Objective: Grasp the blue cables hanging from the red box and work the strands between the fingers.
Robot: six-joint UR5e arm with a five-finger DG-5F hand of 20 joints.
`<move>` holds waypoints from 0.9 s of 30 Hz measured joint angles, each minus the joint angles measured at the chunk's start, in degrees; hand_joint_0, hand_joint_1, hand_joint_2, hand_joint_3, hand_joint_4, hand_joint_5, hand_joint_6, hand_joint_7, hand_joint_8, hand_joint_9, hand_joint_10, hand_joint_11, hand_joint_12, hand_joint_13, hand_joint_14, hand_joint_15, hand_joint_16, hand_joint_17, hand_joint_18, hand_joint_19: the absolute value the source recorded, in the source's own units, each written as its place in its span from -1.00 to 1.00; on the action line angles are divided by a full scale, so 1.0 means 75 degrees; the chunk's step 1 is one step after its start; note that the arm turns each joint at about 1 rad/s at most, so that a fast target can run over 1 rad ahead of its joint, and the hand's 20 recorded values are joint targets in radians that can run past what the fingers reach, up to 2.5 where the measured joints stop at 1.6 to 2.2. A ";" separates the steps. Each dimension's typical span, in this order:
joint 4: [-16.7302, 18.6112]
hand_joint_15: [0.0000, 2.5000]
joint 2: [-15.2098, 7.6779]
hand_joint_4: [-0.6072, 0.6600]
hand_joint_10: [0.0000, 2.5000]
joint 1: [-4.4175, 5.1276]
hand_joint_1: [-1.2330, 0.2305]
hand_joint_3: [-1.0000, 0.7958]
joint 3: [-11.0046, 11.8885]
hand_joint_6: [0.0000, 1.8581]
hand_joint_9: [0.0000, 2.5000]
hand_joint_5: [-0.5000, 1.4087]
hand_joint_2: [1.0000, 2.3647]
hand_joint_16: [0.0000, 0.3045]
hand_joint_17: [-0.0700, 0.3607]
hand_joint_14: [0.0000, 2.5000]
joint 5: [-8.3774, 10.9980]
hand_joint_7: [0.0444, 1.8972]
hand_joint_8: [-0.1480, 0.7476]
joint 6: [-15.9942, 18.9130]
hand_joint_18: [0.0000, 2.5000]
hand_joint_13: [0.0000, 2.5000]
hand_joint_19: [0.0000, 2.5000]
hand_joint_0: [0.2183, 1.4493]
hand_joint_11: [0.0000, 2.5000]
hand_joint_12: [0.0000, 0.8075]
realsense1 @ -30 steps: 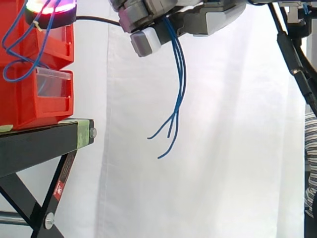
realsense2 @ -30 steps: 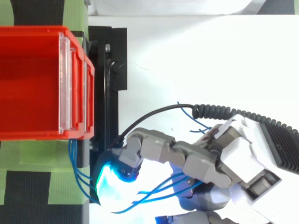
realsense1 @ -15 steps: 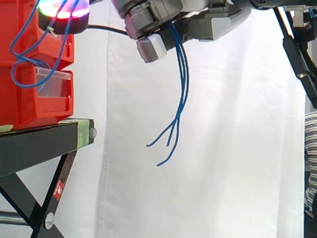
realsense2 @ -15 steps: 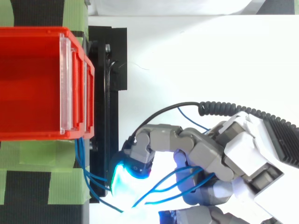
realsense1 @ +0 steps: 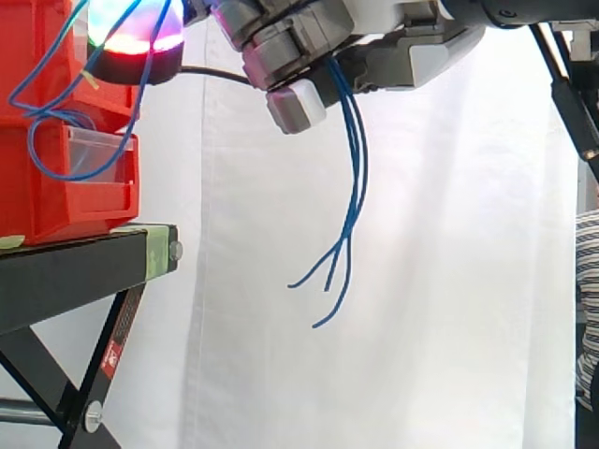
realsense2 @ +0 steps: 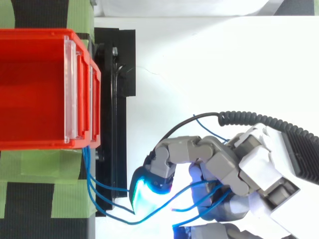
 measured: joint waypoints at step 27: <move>0.1018 0.31 -0.0006 0.35 1.00 -0.0025 -0.11 -0.73 0.0001 -0.75 -0.21 -0.26 -0.98 -0.70 -0.19 1.00 0.0348 0.43 0.19 -0.0590 0.17 -0.14 -0.05 0.06 1.00 0.04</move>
